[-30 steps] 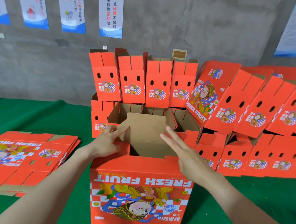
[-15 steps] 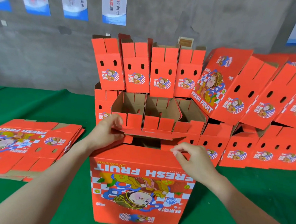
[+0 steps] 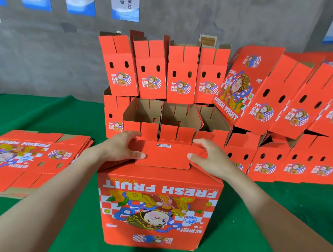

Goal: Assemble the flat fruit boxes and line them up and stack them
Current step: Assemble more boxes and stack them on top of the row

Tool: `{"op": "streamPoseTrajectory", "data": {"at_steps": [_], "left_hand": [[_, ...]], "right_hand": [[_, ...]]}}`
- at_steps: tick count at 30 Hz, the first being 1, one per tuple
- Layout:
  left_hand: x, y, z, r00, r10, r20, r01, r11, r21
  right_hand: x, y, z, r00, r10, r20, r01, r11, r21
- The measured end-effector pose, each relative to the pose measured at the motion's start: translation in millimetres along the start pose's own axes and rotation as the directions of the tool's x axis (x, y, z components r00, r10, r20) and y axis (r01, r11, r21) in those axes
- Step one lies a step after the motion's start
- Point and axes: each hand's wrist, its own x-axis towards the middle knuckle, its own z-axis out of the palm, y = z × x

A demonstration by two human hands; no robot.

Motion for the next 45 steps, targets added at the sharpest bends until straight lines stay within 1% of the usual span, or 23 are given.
{"op": "streamPoseTrajectory", "data": {"at_steps": [2,4,7,16,21,23,24,25,26,27,28,29,30,31,32,33,34,36,38,40,41,43,45], "left_hand": [[2,4,0,1.000,-0.005,0.023,0.002,0.993,0.114],[3,8,2,0.999,-0.025,0.042,0.015,0.978,0.210],[4,12,5,0.998,-0.052,0.048,0.035,0.956,0.293],[1,16,14,0.997,-0.067,-0.032,0.074,0.934,0.350],[1,13,16,0.997,-0.038,-0.061,0.057,0.935,0.350],[0,9,12,0.997,-0.004,-0.082,0.022,0.975,0.222],[-2,6,8,0.994,-0.007,-0.111,0.015,0.997,0.072],[-5,4,4,0.989,-0.038,-0.144,0.019,0.991,-0.132],[-9,1,1,0.980,-0.086,-0.177,0.018,0.935,-0.353],[-13,-4,-2,0.969,-0.139,-0.205,0.007,0.842,-0.539],[-17,-10,-3,0.956,-0.195,-0.218,0.001,0.748,-0.663],[-23,-16,-4,0.947,-0.243,-0.211,0.015,0.688,-0.726],[-29,-24,-3,0.943,-0.278,-0.182,0.054,0.668,-0.742],[-36,-31,-2,0.944,-0.304,-0.130,0.114,0.667,-0.736],[-44,-37,0,0.945,-0.322,-0.057,0.185,0.669,-0.720],[-52,-41,2,0.942,-0.335,0.021,0.255,0.672,-0.695],[-58,-43,4,0.935,-0.344,0.086,0.310,0.675,-0.669],[-65,-43,10,0.920,-0.364,0.147,0.370,0.678,-0.636],[-69,-39,14,0.916,-0.377,0.135,0.371,0.673,-0.640],[-74,-39,12,0.920,-0.371,0.128,0.357,0.655,-0.666],[-77,-43,11,0.922,-0.363,0.138,0.351,0.625,-0.697],[-85,-52,5,0.935,-0.328,0.134,0.304,0.546,-0.781],[-93,-60,0,0.953,-0.278,0.122,0.239,0.437,-0.867]], "right_hand": [[7,-1,3,0.996,0.057,0.068,-0.052,0.996,-0.070],[12,-2,6,0.992,0.100,0.079,-0.088,0.985,-0.149],[14,-4,11,0.988,0.132,0.075,-0.113,0.968,-0.225],[10,-7,22,0.993,0.113,0.011,-0.103,0.934,-0.343],[9,-6,23,0.995,0.098,0.016,-0.087,0.932,-0.351],[9,-3,21,0.995,0.099,0.031,-0.085,0.953,-0.291],[9,0,19,0.994,0.101,0.033,-0.091,0.970,-0.226],[8,3,17,0.995,0.100,0.025,-0.095,0.984,-0.154],[8,6,16,0.994,0.106,0.008,-0.105,0.991,-0.086],[7,9,15,0.992,0.123,-0.020,-0.123,0.992,0.008],[7,14,13,0.985,0.163,-0.049,-0.153,0.975,0.161],[7,17,11,0.973,0.224,-0.063,-0.187,0.915,0.357],[6,22,10,0.956,0.290,-0.049,-0.218,0.811,0.543],[3,27,9,0.938,0.345,-0.020,-0.245,0.703,0.667],[-2,33,9,0.918,0.395,0.020,-0.288,0.632,0.720],[-9,40,12,0.897,0.436,0.074,-0.349,0.596,0.723],[-16,49,16,0.873,0.464,0.148,-0.428,0.586,0.689],[-34,60,28,0.826,0.452,0.337,-0.562,0.620,0.547],[-46,61,34,0.802,0.403,0.441,-0.593,0.628,0.504],[-52,55,30,0.828,0.344,0.442,-0.552,0.638,0.537],[-54,52,26,0.842,0.312,0.439,-0.526,0.655,0.543],[-59,46,16,0.864,0.263,0.429,-0.483,0.673,0.560],[-62,40,6,0.880,0.234,0.412,-0.451,0.684,0.573]]}}
